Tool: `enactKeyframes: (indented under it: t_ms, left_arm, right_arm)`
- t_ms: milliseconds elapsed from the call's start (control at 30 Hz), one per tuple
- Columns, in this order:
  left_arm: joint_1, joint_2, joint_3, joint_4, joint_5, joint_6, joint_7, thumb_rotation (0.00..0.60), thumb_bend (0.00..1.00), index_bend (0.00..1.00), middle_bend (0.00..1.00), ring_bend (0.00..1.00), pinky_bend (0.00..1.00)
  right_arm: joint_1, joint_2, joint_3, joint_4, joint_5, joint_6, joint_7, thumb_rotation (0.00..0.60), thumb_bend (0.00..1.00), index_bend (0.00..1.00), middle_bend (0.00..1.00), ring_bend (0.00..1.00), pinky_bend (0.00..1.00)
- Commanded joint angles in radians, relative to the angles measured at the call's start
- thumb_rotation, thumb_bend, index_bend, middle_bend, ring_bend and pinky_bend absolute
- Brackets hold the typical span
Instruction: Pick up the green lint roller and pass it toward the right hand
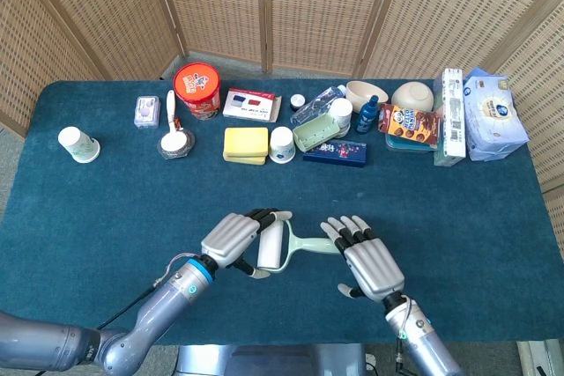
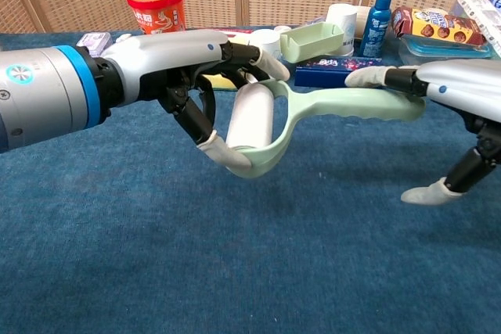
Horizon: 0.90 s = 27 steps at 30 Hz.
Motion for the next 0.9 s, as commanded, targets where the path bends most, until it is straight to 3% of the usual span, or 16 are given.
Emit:
enactKeyframes:
  t_ms: [33,267,367,500,733,833,900]
  left_arm:
    - [-0.007,-0.006,-0.002,0.003,-0.008,0.003,0.004,0.6,0.0,0.34,0.39,0.37,0.46]
    - [-0.019,-0.021,-0.001,0.008,-0.023,0.009,0.006,0.6,0.0,0.34,0.39,0.37,0.46]
    - [-0.022,-0.027,-0.002,0.011,-0.027,0.012,0.003,0.6,0.0,0.34,0.39,0.37,0.46]
    - [-0.026,-0.036,-0.005,0.01,-0.034,0.013,-0.007,0.6,0.0,0.34,0.39,0.37,0.46]
    - [-0.03,-0.043,-0.002,0.004,-0.032,0.023,-0.007,0.6,0.0,0.34,0.39,0.37,0.46]
    - [-0.031,-0.048,-0.001,0.006,-0.031,0.027,-0.007,0.6,0.0,0.34,0.39,0.37,0.46]
    - [-0.031,-0.052,-0.001,0.006,-0.03,0.03,-0.01,0.6,0.0,0.34,0.39,0.37,0.46]
  right_arm:
    - [0.019,-0.017,0.005,0.005,0.027,0.001,-0.021,0.6,0.0,0.0,0.0,0.0,0.0]
    - [0.052,-0.06,0.012,0.023,0.082,0.026,-0.068,0.6,0.0,0.0,0.0,0.0,0.0]
    - [0.061,-0.078,0.014,0.035,0.087,0.043,-0.082,0.6,0.02,0.0,0.01,0.0,0.05]
    - [0.07,-0.11,0.018,0.062,0.074,0.066,-0.079,0.6,0.27,0.04,0.19,0.15,0.26]
    - [0.086,-0.119,0.01,0.08,0.097,0.047,-0.038,0.6,0.78,0.47,0.63,0.54,0.74]
    - [0.093,-0.113,0.008,0.075,0.113,0.039,-0.033,0.6,0.94,0.59,0.72,0.65,0.86]
    - [0.097,-0.11,0.006,0.069,0.123,0.035,-0.028,0.6,0.99,0.63,0.75,0.7,0.9]
